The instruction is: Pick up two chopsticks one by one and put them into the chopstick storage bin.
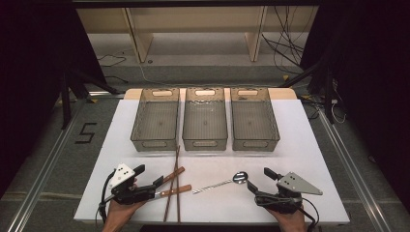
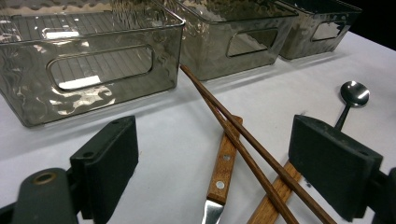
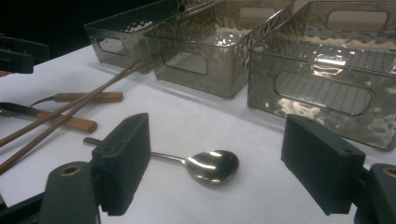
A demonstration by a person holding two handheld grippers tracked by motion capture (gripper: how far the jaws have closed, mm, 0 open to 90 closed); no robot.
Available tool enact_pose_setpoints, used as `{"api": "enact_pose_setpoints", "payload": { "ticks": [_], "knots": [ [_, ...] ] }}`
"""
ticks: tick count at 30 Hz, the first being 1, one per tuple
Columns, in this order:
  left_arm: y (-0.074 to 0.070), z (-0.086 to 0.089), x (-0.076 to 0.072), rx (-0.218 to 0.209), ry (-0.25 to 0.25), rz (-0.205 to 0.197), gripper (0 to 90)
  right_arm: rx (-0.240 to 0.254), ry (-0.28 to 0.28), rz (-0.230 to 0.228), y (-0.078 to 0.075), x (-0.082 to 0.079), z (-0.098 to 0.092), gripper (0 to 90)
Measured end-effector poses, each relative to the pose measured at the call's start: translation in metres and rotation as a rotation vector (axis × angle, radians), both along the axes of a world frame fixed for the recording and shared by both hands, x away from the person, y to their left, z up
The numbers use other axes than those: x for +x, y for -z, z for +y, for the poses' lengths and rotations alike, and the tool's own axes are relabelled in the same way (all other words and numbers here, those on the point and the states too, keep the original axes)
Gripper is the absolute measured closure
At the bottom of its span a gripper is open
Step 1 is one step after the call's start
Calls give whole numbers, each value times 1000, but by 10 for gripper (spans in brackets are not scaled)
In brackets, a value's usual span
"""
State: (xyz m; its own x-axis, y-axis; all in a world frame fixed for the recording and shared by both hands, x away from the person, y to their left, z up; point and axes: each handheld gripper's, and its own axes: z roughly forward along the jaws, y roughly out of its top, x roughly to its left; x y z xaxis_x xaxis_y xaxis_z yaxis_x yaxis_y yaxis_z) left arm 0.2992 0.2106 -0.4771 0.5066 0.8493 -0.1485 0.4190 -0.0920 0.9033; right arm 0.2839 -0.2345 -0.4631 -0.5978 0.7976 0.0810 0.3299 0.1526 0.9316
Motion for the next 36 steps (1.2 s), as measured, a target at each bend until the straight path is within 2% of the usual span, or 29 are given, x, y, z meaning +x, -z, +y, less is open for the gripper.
{"api": "enact_pose_setpoints", "payload": {
  "ticks": [11,15,19,27,29,33,36],
  "knots": [
    [-9,-9,-1,21,-5,41,159,-1,6,3,0,1,-1,248],
    [-13,-16,-1,44,-11,76,159,0,8,6,0,1,-1,248],
    [-19,-24,0,74,-14,131,164,1,9,7,0,1,-1,248],
    [-30,-45,2,139,17,194,199,-3,9,13,1,2,0,250],
    [-34,-51,3,174,20,219,221,-4,11,15,1,2,0,250],
    [-40,-61,5,224,28,239,266,-3,14,20,1,2,0,251],
    [-41,-65,7,221,41,262,307,-5,12,21,1,2,0,250]
  ]
}}
